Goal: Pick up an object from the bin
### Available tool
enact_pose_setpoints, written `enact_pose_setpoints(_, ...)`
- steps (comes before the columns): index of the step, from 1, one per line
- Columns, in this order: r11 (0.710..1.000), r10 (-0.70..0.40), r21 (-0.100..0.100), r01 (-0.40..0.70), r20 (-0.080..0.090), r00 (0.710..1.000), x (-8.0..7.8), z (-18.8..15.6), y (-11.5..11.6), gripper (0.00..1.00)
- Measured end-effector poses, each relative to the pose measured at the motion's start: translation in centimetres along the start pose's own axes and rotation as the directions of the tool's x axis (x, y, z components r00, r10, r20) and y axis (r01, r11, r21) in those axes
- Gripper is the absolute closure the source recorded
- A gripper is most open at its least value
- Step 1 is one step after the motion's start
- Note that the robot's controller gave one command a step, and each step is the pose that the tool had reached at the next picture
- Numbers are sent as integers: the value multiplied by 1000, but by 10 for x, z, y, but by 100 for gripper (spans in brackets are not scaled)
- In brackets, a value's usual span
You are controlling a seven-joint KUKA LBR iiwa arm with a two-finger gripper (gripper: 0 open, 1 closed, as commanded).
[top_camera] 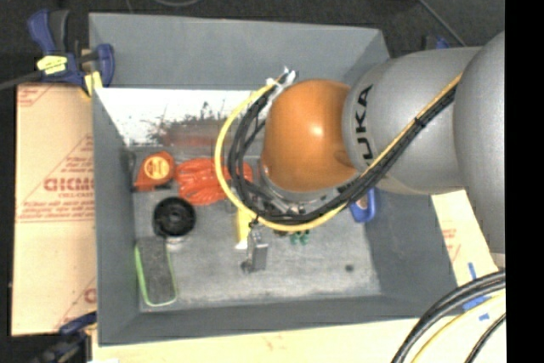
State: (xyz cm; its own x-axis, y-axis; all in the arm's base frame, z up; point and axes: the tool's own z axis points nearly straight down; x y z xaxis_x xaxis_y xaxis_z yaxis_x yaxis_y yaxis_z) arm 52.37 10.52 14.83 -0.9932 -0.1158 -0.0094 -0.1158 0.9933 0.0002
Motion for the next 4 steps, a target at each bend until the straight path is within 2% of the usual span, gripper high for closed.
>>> enact_pose_setpoints(1, 997, 76, 0, -76, -8, 997, -11, 27, -26, 0)
enact_pose_setpoints(2, 965, -262, -1, 262, -5, 965, -34, 34, -35, 0)
enact_pose_setpoints(3, 960, -279, -3, 279, -7, 960, -44, 79, -42, 0)
enact_pose_setpoints(4, 871, -492, -3, 492, -3, 871, -52, 77, -42, 100)
